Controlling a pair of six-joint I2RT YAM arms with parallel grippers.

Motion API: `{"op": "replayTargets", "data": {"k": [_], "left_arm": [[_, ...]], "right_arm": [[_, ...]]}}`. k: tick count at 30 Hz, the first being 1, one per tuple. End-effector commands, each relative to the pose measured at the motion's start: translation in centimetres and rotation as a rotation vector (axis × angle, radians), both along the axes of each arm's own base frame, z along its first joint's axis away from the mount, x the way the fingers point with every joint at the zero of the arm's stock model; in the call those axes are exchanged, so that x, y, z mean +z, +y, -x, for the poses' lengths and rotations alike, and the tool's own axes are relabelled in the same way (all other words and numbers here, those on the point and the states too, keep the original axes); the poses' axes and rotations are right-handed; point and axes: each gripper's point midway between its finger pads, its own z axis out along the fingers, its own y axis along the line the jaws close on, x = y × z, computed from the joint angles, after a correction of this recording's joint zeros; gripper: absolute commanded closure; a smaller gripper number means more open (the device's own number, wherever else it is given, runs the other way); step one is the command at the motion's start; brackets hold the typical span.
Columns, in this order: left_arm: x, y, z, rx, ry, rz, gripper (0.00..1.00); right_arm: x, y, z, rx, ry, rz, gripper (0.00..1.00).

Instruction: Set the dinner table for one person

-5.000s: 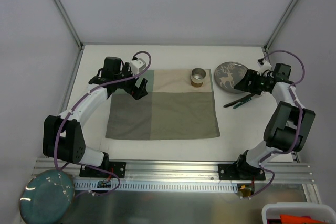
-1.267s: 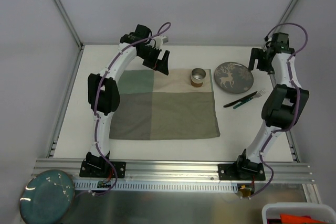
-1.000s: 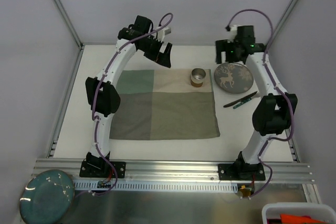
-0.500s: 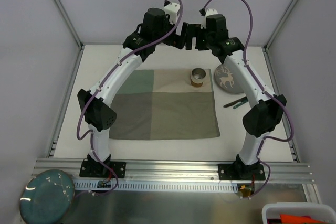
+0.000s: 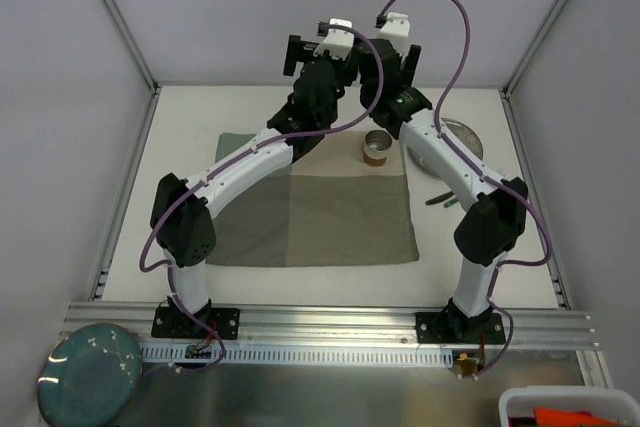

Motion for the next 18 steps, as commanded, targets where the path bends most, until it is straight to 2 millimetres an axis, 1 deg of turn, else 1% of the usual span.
{"op": "replayTargets", "data": {"k": [1,2,3,4,6,8,11,12,13,14,15,18], "left_arm": [[2.3,-7.3,3.2,-0.181,-0.145,0.02,0.01],[2.7,-7.5,3.1,-0.189,-0.173,0.019,0.01],[2.0,-7.5,3.2,-0.188,-0.175,-0.005,0.01],[2.1,-7.6,3.3,-0.193,-0.185,-0.007,0.01],[2.2,-7.9,3.4,-0.203,-0.204,-0.021,0.01],[2.2,-8.0,3.3,-0.196,-0.217,-0.023,0.01],[2.3,-8.4,3.3,-0.203,-0.235,-0.013,0.01],[1.7,-8.5,3.4,-0.206,-0.235,-0.017,0.01],[2.4,-8.4,3.7,-0.208,-0.272,0.014,0.01],[2.5,-8.4,3.9,-0.218,-0.285,0.016,0.01],[2.1,-8.6,4.0,-0.225,-0.286,0.01,0.01],[2.5,-8.4,4.5,-0.221,-0.306,0.05,0.01]], "right_arm": [[2.4,7.1,1.9,0.099,-0.154,-0.135,0.03],[2.2,6.8,2.0,0.075,-0.17,-0.134,0.03],[2.1,6.3,2.1,0.04,-0.188,-0.13,0.03],[2.0,6.6,2.4,0.029,-0.198,-0.133,0.03],[1.9,5.8,2.6,-0.022,-0.197,-0.134,0.03],[2.0,5.8,2.7,-0.029,-0.198,-0.137,0.03],[1.6,5.2,2.8,-0.056,-0.189,-0.125,0.03],[1.9,5.2,3.0,-0.055,-0.192,-0.131,0.03],[1.9,5.0,3.1,-0.057,-0.187,-0.127,0.03],[2.0,5.0,3.2,-0.058,-0.187,-0.131,0.03],[2.0,4.9,3.3,-0.054,-0.187,-0.137,0.03],[1.9,4.9,3.7,-0.046,-0.17,-0.155,0.03]]}}
